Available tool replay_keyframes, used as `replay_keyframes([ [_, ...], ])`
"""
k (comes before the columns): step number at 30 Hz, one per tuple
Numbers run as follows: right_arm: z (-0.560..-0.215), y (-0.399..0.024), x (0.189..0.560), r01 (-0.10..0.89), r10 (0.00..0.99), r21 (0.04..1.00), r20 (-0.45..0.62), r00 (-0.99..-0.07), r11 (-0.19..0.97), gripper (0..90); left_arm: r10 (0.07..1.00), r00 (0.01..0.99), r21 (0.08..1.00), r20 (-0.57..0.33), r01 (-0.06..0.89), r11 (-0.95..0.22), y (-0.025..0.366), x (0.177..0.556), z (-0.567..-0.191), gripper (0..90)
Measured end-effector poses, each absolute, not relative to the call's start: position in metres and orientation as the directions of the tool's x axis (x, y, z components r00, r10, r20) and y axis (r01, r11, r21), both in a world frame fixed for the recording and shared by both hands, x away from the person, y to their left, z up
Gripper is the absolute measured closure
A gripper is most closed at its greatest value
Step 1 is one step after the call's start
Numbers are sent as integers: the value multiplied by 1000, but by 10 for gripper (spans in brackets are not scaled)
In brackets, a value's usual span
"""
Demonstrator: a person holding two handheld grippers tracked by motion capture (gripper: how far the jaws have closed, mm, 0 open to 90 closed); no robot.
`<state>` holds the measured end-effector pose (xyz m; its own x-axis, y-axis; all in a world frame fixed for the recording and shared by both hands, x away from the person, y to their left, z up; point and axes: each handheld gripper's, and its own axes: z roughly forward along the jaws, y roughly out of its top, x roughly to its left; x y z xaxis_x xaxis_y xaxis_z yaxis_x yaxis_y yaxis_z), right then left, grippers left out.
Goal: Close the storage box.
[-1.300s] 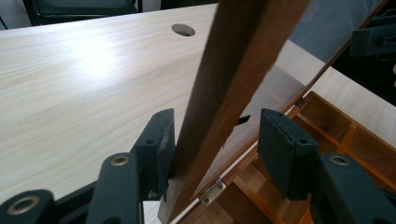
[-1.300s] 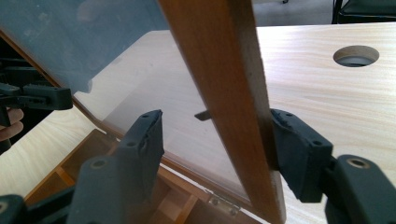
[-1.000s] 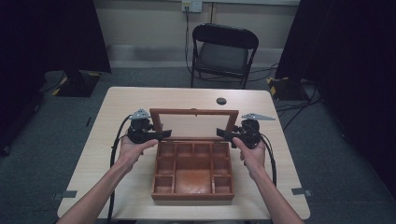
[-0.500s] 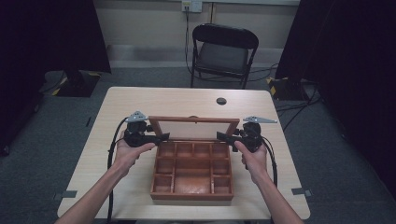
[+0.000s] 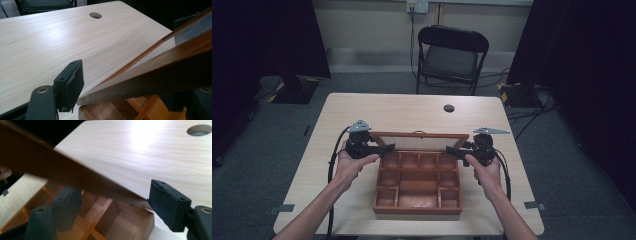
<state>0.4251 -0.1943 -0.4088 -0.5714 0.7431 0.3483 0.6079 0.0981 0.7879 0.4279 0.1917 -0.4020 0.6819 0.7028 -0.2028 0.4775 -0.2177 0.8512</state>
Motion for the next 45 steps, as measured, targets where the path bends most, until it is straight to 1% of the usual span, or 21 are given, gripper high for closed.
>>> replay_keyframes([
  [6,-411,-203,422,619,754,776,336,-565,118,287,701,680,851,-215,482,-206,192,432,-400,288],
  [8,-410,-209,422,625,769,773,331,-547,113,308,698,680,852,-226,484,-197,192,432,-400,291],
  [9,-407,-217,422,622,790,779,330,-517,82,326,696,684,853,-219,481,-203,192,431,-400,293],
  [12,-403,-224,422,623,800,778,324,-505,78,319,698,681,856,-223,479,-193,192,431,-399,302],
  [14,-400,-231,422,621,815,781,314,-487,70,335,705,676,859,-217,475,-191,194,431,-398,315],
  [19,-398,-237,424,618,836,781,281,-472,87,344,701,678,861,-219,473,-188,193,430,-396,312],
  [24,-393,-240,428,617,843,784,286,-457,69,355,703,674,860,-225,477,-182,193,429,-397,304],
  [28,-382,-240,433,602,839,796,281,-466,68,363,697,683,855,-218,478,-201,191,426,-399,280],
  [32,-366,-233,435,578,836,809,244,-492,104,367,697,688,855,-201,471,-218,190,419,-400,286],
  [33,-362,-231,435,574,832,811,242,-500,109,392,697,688,855,-201,471,-218,190,419,-400,284],
  [34,-362,-231,435,574,832,811,242,-500,109,392,695,690,854,-203,472,-219,190,418,-401,284],
  [35,-359,-230,435,572,822,813,249,-513,110,417,693,692,852,-204,474,-222,190,416,-401,278],
  [37,-352,-225,435,564,808,818,258,-529,108,432,689,696,848,-201,476,-233,191,414,-402,264],
  [41,-344,-220,434,568,798,815,268,-540,111,440,698,689,846,-195,478,-236,190,406,-406,245],
  [45,-332,-217,430,546,779,831,276,-563,101,440,691,699,843,-182,473,-256,189,404,-408,235],
])
